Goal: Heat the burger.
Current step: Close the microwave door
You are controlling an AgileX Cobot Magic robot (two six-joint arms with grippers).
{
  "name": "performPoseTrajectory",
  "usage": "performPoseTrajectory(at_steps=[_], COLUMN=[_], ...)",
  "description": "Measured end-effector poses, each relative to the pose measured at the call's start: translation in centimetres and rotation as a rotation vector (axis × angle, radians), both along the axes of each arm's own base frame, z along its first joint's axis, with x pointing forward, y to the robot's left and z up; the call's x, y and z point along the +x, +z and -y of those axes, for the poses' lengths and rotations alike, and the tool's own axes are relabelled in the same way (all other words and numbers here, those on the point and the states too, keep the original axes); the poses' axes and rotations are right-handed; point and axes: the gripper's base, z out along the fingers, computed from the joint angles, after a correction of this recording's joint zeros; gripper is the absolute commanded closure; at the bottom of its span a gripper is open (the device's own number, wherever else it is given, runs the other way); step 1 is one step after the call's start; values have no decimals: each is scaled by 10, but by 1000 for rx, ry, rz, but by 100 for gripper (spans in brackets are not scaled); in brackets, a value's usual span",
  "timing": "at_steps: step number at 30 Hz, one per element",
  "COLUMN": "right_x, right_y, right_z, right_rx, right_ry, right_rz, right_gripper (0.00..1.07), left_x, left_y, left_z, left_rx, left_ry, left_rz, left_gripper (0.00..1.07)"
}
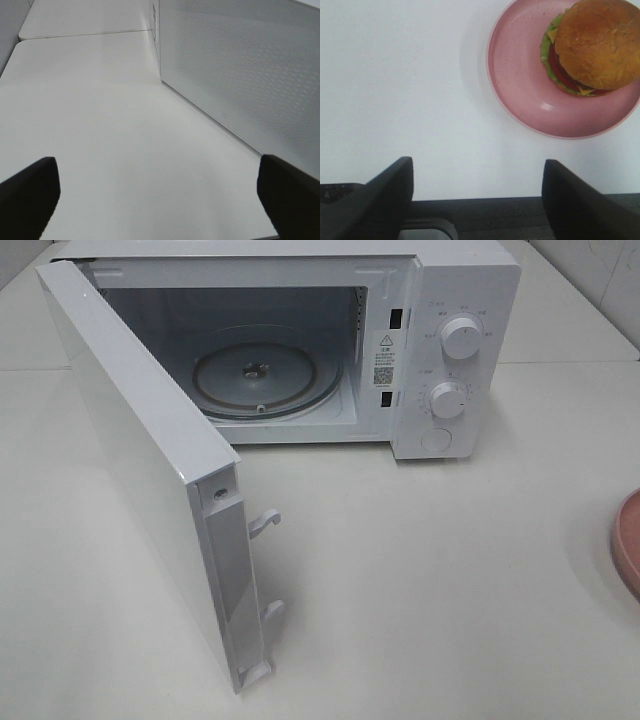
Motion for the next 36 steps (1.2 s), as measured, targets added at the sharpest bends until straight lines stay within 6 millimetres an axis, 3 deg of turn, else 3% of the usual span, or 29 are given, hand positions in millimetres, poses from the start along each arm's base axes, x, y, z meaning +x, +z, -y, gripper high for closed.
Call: performPoseTrajectory(at_steps=[7,15,21,36], right_x=[-31,-68,-79,-89], right_y=[7,-13,-17,-17], right_z=[5,9,8,9], right_rx=[11,55,75,91], right_ry=[21,32,62,67], right_rz=[159,348,452,526], right_gripper=[39,39,39,39], left_x=[0,0,0,0], left_y=[0,0,0,0], left_z=[0,0,0,0], left_rx=[0,0,0,0], left_ry=[0,0,0,0], left_rz=[0,0,0,0], left_gripper=[4,4,4,4])
